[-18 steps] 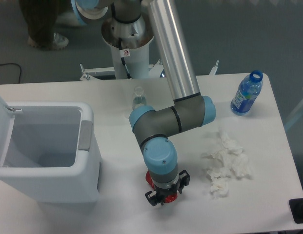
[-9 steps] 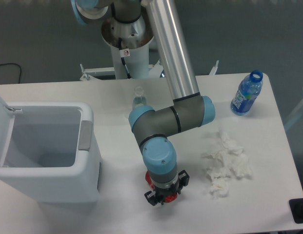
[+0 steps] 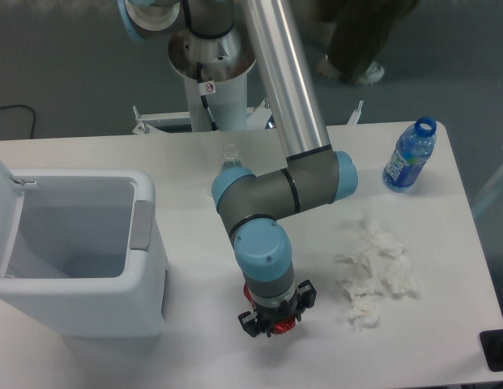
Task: Pick up the cans
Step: 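Lift the red can up off the table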
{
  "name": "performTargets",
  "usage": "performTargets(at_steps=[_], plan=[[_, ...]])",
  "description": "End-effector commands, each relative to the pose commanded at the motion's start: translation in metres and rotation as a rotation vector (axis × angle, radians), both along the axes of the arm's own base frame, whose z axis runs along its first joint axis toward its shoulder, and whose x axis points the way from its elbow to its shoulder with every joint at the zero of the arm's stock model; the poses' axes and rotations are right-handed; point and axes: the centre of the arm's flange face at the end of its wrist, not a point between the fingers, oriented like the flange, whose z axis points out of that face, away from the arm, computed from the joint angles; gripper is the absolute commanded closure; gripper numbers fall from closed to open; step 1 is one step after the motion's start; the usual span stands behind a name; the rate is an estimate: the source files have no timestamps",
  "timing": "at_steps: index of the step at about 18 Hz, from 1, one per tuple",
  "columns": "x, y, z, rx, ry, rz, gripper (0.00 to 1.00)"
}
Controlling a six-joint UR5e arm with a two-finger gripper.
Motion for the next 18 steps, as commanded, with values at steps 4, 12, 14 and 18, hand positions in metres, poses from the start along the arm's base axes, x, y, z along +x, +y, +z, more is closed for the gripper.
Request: performTargets(at_steps=[4,12,14,18], plan=[[-0.005,-0.020,0.051,-0.008,0.062,-0.169,0.40],[-0.006,-0.047,0.131,-0.076,0.184,-0.614,0.40],[0.001,-0.051,0.148,-0.097,0.217,-0.711,0.40],[0.013,-0.055,0.153,-0.152,0.214,-0.889,0.40]])
